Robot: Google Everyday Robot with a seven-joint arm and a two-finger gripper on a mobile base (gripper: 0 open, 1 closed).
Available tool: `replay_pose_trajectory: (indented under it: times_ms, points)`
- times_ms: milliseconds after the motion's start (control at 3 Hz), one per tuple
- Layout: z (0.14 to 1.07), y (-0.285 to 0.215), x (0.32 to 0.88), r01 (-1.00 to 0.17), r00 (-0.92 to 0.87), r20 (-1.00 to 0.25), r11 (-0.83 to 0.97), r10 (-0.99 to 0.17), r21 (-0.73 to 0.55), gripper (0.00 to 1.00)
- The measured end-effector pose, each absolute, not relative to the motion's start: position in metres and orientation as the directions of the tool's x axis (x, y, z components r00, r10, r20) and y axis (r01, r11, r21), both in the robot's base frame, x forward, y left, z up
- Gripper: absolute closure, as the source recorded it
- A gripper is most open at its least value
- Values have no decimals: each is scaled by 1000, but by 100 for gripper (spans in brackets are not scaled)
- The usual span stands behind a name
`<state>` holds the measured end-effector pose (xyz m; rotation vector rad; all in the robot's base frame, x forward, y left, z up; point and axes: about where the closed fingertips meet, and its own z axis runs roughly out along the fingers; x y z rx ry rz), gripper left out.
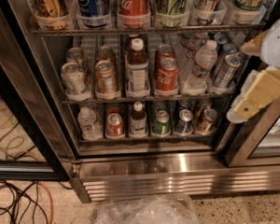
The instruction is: Pick 7up can from top shelf of fridge
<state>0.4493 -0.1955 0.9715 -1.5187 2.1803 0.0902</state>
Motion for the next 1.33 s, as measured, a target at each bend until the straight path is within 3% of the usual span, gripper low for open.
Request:
replay_pose_trajectory:
  times_ms: [667, 1333]
  points:
    - [961, -159, 432, -830, -269, -691, 526, -671, -188, 0]
    - [928, -130, 417, -803, -231, -756, 559, -613, -208, 0]
